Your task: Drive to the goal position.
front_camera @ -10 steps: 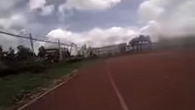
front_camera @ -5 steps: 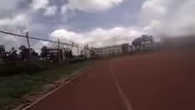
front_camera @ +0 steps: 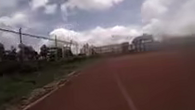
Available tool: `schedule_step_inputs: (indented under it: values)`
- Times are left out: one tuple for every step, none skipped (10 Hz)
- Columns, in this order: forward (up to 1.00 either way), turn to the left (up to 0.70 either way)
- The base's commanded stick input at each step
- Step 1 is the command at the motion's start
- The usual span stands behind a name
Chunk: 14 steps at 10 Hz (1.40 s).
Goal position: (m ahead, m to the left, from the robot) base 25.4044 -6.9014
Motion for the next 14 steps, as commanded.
schedule_step_inputs:
  values:
    - [1.0, 0.0]
    - [1.0, 0.0]
    - [1.0, -0.01]
    - [1.0, -0.24]
    - [1.0, -0.37]
    - [1.0, -0.37]
    - [1.0, -0.36]
    - [1.0, 0.0]
    - [1.0, 0.0]
    - [1.0, 0.0]
    - [1.0, 0.0]
    - [1.0, 0.0]
    - [1.0, 0.0]
    - [1.0, 0.0]
